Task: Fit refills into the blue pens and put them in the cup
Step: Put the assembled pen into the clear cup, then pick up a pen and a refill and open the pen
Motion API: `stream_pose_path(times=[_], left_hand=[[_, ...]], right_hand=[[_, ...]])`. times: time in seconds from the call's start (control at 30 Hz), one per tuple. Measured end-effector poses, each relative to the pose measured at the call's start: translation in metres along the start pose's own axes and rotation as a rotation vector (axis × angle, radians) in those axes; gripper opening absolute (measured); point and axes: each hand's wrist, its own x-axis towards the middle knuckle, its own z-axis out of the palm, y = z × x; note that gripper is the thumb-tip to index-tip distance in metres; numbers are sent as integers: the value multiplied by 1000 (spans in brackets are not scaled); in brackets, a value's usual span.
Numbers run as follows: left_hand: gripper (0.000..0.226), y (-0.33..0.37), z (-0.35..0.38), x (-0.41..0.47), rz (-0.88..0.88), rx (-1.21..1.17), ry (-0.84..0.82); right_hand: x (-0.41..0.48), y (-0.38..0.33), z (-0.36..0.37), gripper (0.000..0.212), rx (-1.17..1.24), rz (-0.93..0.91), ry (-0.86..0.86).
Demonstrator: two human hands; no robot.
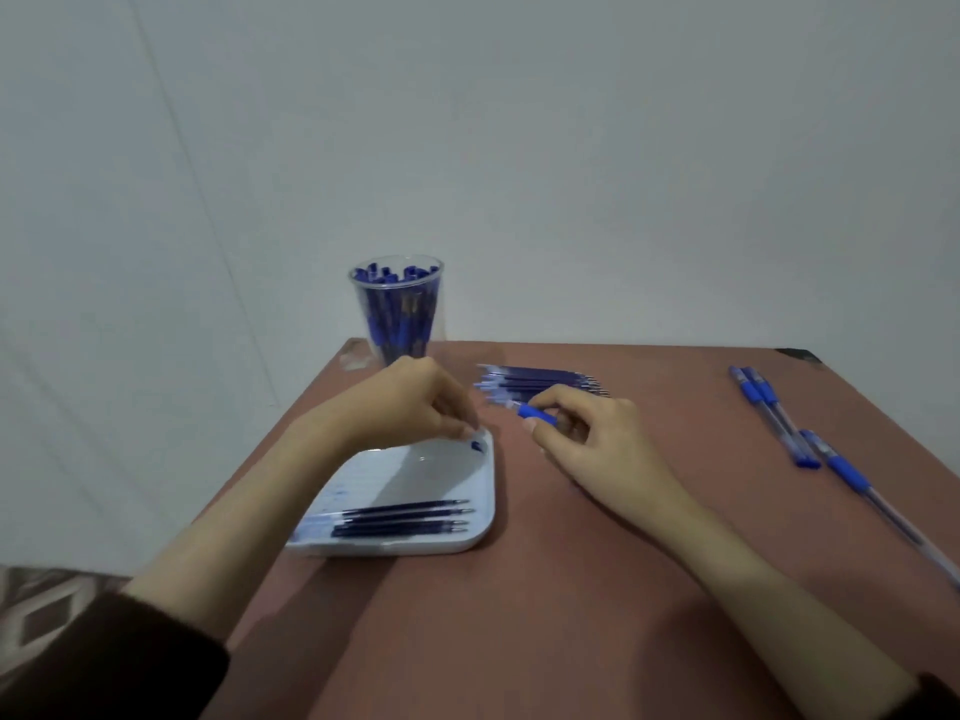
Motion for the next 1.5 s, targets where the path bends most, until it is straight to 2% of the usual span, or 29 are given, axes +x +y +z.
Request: stream_pose_path(times=[0.17, 0.4, 0.6, 0.77, 0.87, 1.0, 1.07, 1.13, 1.2, 1.27, 1.5], left_hand=[[16, -17, -4, -38, -115, 38, -218], [9, -18, 1, -48, -142, 0, -235], [12, -16, -1, -44, -180, -15, -348], [8, -13, -4, -41, -176, -47, -416], [4, -10, -15, -38, -124, -208, -229], [7, 16, -15, -22, -51, -747, 268], [15, 32, -3, -7, -58, -1072, 420], [16, 45, 12, 11, -72, -1265, 491], [10, 57, 26, 25, -53, -1361, 552], [8, 69, 35, 36, -51, -1439, 615], [7, 78, 49, 51, -90, -1570, 718]], right_hand=[[-9, -7, 14, 3, -58, -146, -11], [-10, -4, 11, 14, -26, -147, 30], [-9, -3, 10, 30, -20, -148, 23], [-8, 0, 10, 11, -41, -126, 32], [-6, 1, 6, 9, -57, -119, 47], [-2, 1, -7, 16, 72, -54, 105], [1, 5, -13, 19, 93, 3, 160], [6, 16, -17, 17, 39, 59, 229], [8, 25, -20, 7, 25, 122, 248], [11, 29, -24, 6, 4, 166, 256], [15, 37, -40, 9, -82, 247, 213]])
